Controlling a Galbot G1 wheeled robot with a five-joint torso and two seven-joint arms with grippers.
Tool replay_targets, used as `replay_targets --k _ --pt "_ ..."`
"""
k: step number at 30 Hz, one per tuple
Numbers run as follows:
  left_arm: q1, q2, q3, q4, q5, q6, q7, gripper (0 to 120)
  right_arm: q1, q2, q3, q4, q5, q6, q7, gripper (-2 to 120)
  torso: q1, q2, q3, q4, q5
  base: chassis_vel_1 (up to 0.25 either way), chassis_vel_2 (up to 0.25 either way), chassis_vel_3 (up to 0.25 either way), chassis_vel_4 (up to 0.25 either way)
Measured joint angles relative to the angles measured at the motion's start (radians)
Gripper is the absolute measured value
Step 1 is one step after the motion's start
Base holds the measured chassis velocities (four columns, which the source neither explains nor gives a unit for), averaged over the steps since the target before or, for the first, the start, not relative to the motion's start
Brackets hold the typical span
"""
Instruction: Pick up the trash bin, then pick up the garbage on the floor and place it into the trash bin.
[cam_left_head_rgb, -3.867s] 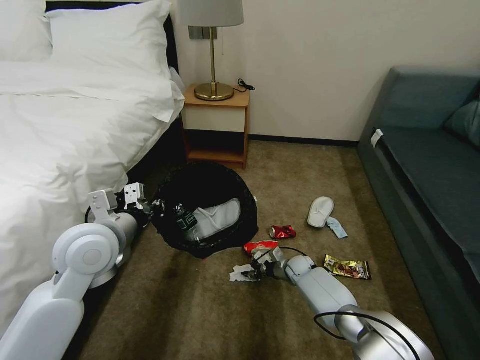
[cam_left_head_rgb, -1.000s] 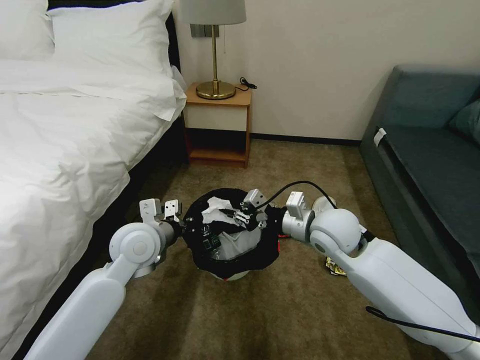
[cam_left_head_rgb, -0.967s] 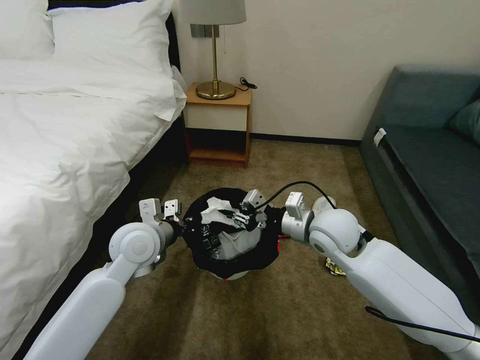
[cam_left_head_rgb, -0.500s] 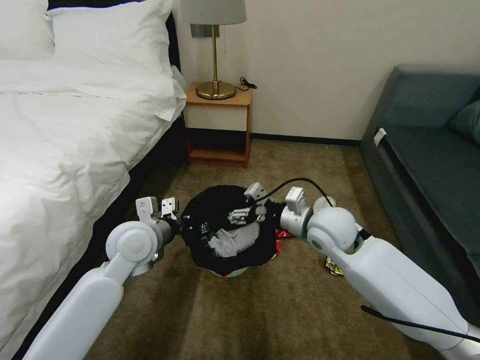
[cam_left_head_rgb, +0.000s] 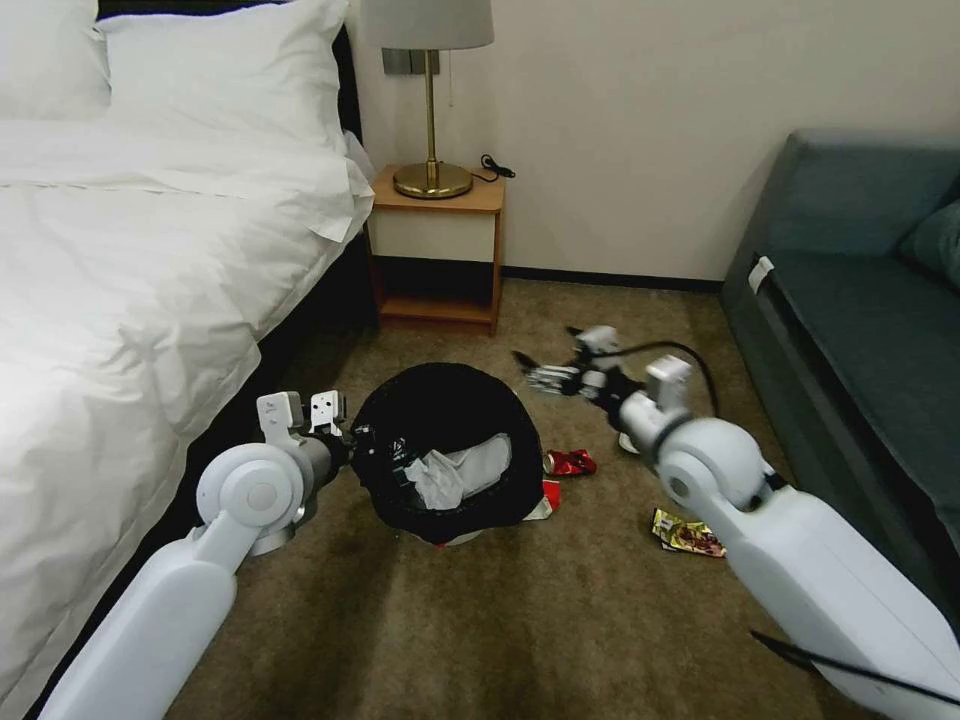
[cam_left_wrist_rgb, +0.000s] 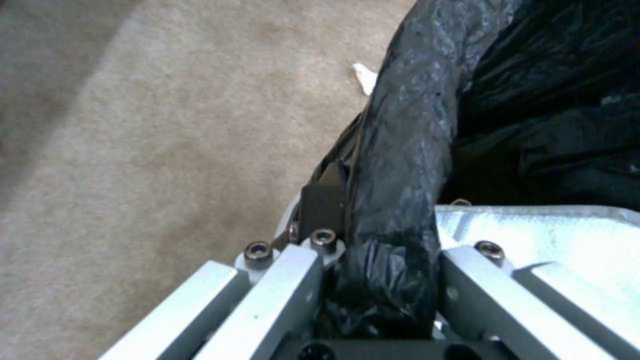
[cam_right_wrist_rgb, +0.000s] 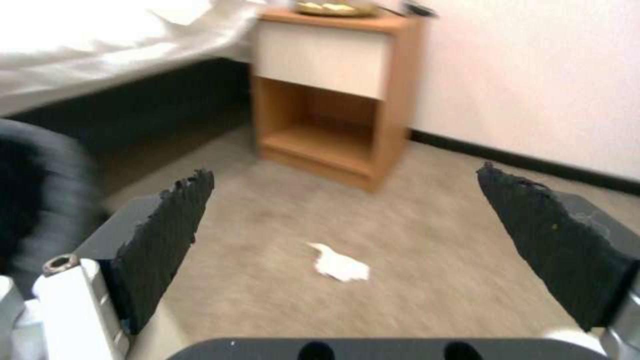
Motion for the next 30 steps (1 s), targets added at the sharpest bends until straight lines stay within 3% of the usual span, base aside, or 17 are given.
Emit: replay_targets --k 5,14,30 --pt "0.002 0.007 -0.008 -0.019 0.003 0.0 -0.012 3 -0.163 0.017 0.175 0.019 -0.046 0.014 0.044 100 0.0 0.0 0.0 0.0001 -0.0004 0.0 0.0 0.0 0.0" --pt "0.0 0.035 -0.027 -0.031 -0.002 0.0 -0.012 3 -0.359 0.046 0.332 0.076 -0.102 0.021 0.034 100 0.0 0.0 0.0 0.0001 -0.0004 0.0 0.0 0.0 0.0" --pt "0.014 0.062 -0.045 -0.055 -0.022 0.0 -0.012 3 -0.379 0.1 0.358 0.084 -0.122 0.023 0.034 100 0.0 0.0 0.0 0.0001 -0.0004 -0.056 -0.055 0.062 0.05"
